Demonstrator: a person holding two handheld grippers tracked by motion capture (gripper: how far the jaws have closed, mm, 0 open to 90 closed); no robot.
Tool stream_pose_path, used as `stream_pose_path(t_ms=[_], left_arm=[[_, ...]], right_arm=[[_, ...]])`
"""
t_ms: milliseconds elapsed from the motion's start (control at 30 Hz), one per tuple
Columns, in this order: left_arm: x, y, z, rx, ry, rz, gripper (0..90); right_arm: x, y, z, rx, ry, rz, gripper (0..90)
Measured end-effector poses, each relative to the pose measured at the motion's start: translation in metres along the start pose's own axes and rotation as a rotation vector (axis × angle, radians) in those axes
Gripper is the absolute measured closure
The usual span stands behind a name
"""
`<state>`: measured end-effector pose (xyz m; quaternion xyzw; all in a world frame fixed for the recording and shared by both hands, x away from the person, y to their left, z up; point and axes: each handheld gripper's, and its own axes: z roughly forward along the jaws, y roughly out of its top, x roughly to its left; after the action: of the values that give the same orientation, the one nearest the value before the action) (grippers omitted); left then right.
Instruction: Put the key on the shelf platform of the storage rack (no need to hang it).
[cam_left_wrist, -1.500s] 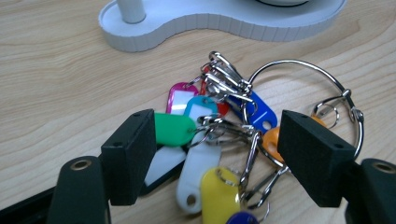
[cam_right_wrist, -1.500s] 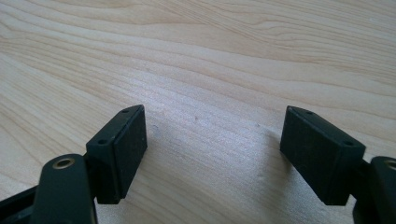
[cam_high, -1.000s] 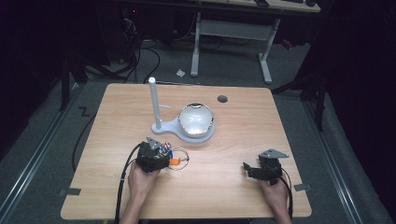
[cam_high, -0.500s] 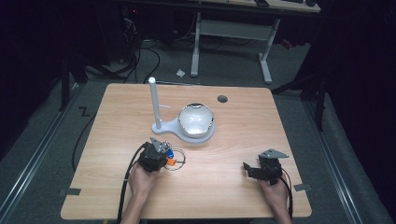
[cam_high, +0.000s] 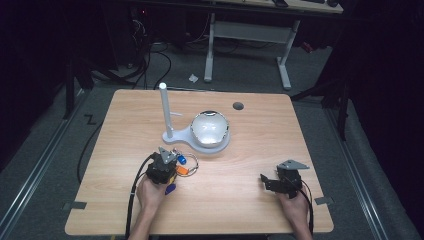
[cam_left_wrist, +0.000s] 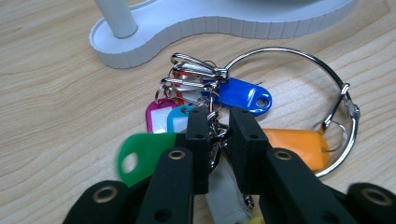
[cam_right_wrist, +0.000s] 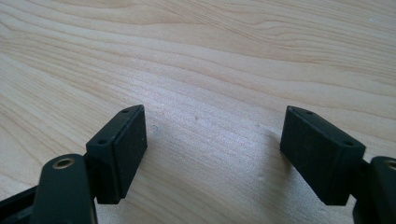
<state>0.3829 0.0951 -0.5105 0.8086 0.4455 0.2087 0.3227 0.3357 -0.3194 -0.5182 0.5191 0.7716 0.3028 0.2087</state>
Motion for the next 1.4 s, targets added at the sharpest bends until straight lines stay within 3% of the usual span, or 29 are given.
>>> stream_pose_path(t_ms=[467, 567, 733, 833, 1400], left_arm=[[0.008, 0.006, -0.021, -0.073, -0.081, -0.042, 81.2], [0.009, 0.01, -0.031, -0.105, -0.111, -0.054, 88.2], [0.008, 0.016, -0.036, -0.1, -0.114, -0.036, 88.3], [0.01, 0.02, -0.041, -0.111, -0.138, -0.048, 88.3], [0.014, 0.047, -0.074, -0.162, -0.176, -0.015, 88.3]], right_arm=[[0.0, 0.0, 0.0, 0.001, 0.001, 0.001, 23.2], [0.0, 0.0, 0.0, 0.001, 0.0, 0.002, 23.1], [0.0, 0.0, 0.0, 0.001, 0.001, 0.001, 23.1], [0.0, 0.0, 0.0, 0.001, 0.001, 0.002, 23.1], [0.0, 0.0, 0.0, 0.001, 0.002, -0.001, 23.0]])
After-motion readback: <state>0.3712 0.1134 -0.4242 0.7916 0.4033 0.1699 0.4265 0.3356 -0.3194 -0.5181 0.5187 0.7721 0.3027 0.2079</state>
